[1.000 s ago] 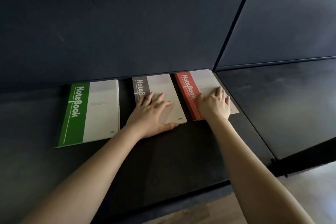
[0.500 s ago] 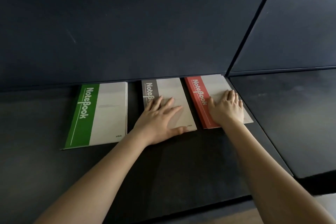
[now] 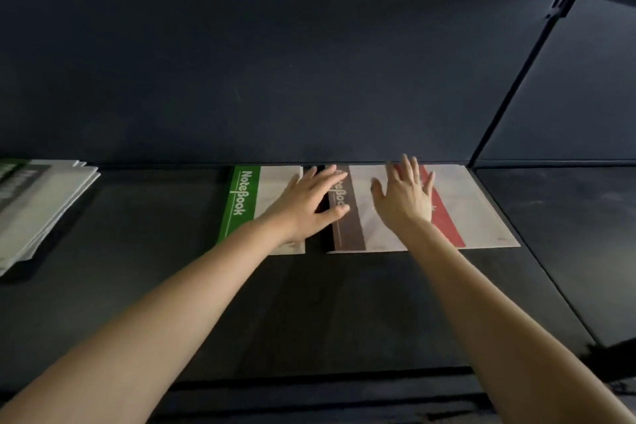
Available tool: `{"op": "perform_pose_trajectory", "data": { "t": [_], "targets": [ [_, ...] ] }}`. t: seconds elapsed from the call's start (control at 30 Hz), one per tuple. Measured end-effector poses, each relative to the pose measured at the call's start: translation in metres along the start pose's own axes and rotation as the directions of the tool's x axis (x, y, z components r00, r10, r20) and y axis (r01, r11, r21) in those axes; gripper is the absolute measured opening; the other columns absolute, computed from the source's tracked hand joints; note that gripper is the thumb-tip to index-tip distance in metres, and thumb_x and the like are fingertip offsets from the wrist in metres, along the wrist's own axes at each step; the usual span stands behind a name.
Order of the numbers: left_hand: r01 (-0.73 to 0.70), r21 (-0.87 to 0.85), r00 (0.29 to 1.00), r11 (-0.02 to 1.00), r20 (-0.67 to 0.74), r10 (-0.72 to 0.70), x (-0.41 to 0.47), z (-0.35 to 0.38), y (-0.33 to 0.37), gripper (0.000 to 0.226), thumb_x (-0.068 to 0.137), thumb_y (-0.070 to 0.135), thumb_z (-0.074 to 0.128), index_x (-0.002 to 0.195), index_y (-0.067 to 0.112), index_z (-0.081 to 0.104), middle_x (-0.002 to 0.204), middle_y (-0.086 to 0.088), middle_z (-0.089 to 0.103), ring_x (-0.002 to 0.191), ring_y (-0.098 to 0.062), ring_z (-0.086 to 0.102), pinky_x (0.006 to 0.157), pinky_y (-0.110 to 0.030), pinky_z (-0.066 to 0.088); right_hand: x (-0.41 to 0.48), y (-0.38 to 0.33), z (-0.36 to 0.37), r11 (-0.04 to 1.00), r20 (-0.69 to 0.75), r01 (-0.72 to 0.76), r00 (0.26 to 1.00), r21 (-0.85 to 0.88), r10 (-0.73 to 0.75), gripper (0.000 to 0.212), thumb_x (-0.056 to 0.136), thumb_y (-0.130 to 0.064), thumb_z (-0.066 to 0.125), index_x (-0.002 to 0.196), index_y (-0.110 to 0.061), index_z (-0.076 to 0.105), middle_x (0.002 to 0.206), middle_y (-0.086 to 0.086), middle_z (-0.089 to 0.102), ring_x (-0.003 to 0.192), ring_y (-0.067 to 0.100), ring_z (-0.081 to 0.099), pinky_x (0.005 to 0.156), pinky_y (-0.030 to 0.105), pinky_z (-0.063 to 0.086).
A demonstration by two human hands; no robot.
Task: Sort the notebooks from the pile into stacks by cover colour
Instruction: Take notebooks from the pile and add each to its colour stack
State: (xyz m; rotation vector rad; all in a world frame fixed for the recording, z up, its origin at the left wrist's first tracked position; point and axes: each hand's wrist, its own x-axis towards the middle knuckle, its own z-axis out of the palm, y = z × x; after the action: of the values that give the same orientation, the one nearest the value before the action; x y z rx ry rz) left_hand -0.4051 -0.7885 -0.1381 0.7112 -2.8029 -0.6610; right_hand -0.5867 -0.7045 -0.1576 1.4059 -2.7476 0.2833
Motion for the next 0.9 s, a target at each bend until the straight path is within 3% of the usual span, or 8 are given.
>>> {"op": "perform_pose_trajectory", "data": {
  "t": [0.2,0.33,0.5,0.67,0.9],
  "targets": [
    [0.219,0.005,0.973,0.976,-0.073,-0.218,-0.067,-0.047,-0.061,0.060,0.097,0.049,0.044,0.150,0.032,0.021,0.161,0.009,0.006,0.148,-0.015,0.000,0.119,-0.037,0.001,-0.004,-0.135,-0.007,0.946,0.008,0.288,0.956,0.150,-0.292,0.053,0.101,-0.047,0.023,0.150,-0.025,0.024,0.161,-0.002,0.003,0.148,0.025,-0.006,0.114,0.053,-0.010],
    [0.319,0.015,0.940,0.948,-0.134,-0.314,-0.125,-0.081,-0.116,0.057,0.097,0.043,0.048,0.148,0.031,0.027,0.160,0.006,0.011,0.148,-0.019,0.004,0.119,-0.035,0.001,-0.014,-0.218,-0.003,0.896,0.066,0.379,0.913,0.230,-0.403,0.050,0.102,-0.044,0.025,0.148,-0.025,0.028,0.160,-0.005,0.007,0.147,0.028,-0.001,0.115,0.058,-0.003],
    [0.431,0.005,0.880,0.903,-0.224,-0.419,-0.203,-0.124,-0.185,0.055,0.095,0.041,0.053,0.145,0.028,0.035,0.158,0.004,0.019,0.146,-0.018,0.013,0.119,-0.038,0.014,-0.033,-0.315,0.012,0.841,0.097,0.464,0.857,0.279,-0.506,0.050,0.102,-0.043,0.027,0.147,-0.024,0.030,0.160,-0.006,0.010,0.146,0.029,0.005,0.115,0.058,0.002],
    [0.495,0.001,0.837,0.869,-0.270,-0.476,-0.264,-0.159,-0.252,0.054,0.094,0.038,0.055,0.143,0.021,0.040,0.154,0.000,0.029,0.144,-0.020,0.022,0.117,-0.038,0.021,-0.053,-0.406,0.028,0.801,0.144,0.487,0.816,0.348,-0.559,0.051,0.101,-0.044,0.029,0.148,-0.024,0.028,0.160,-0.004,0.009,0.147,0.027,0.006,0.116,0.055,0.002],
    [0.636,0.011,0.759,0.771,-0.189,-0.623,-0.315,-0.181,-0.330,0.065,0.094,0.046,0.051,0.150,0.028,0.022,0.155,-0.005,0.027,0.139,-0.030,0.031,0.112,-0.050,0.031,-0.071,-0.501,0.057,0.830,0.266,0.385,0.819,0.404,-0.509,0.062,0.099,-0.047,0.032,0.151,-0.015,0.019,0.160,0.009,-0.001,0.146,0.033,-0.004,0.119,0.045,0.006]
  ]
}}
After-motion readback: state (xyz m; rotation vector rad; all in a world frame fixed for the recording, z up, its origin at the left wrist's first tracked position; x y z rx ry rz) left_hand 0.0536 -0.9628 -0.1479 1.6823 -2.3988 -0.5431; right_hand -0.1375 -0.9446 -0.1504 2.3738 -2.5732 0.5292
